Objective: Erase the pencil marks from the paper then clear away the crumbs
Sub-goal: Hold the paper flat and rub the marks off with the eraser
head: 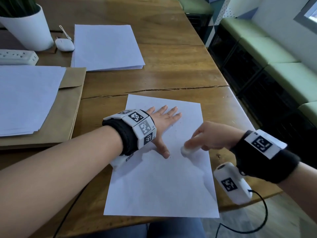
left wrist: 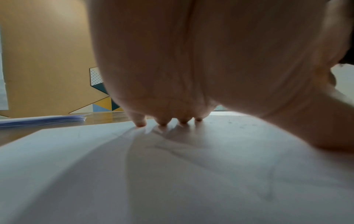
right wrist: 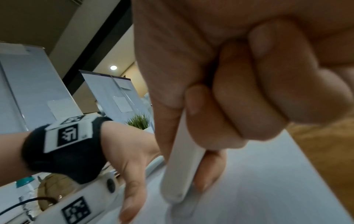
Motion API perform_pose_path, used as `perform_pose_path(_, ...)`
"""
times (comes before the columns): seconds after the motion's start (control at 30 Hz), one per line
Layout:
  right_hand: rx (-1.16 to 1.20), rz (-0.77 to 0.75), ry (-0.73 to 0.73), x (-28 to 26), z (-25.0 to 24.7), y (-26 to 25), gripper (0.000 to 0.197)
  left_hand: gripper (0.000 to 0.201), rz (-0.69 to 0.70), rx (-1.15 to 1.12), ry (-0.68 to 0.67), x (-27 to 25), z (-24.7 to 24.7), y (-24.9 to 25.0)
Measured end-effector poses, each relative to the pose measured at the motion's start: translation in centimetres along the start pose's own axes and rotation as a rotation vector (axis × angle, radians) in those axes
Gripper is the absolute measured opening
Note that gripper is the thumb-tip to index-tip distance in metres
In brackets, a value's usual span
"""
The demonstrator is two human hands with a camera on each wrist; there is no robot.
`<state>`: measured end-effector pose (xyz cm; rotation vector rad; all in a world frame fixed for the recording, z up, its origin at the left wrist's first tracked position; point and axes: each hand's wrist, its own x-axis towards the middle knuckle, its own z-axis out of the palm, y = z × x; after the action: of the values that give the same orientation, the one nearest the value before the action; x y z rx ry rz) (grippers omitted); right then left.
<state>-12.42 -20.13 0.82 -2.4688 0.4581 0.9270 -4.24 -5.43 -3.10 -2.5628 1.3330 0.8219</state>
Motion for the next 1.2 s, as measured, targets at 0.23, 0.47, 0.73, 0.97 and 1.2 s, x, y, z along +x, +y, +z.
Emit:
perform_pose_path(0.23, 0.163, -0.047, 0.159, 1.3, -0.4, -0.3, 0.034, 0.132, -0.005, -0.008, 0.005, -0.1, -0.1, 0.1)
perform_pose_path(0.47, 0.083, -0.017, 0.133, 1.5, -1.0, -0.8, 0.034, 0.131, -0.007, -0.004, 0.005, 0.0, 0.0, 0.1)
perform_pose_path(0.73, -0.096, 0.033, -0.047, 0.0, -1.0, 0.1, 0.032, 0.131, -0.003, 0.002, -0.002, 0.0, 0.0, 0.0)
perform_pose_path(0.97, 0.026, -0.01, 0.104, 1.5, -1.1, -0.2, 0.038, 0.131, -0.005, -0.006, 0.013, -0.1, -0.1, 0.2)
perform_pose_path(1.2, 0.083, -0.014, 0.165, 1.8, -1.1, -1.4, 0.035, 0.132, -0.008, -0.011, 0.008, -0.1, -0.1, 0.1)
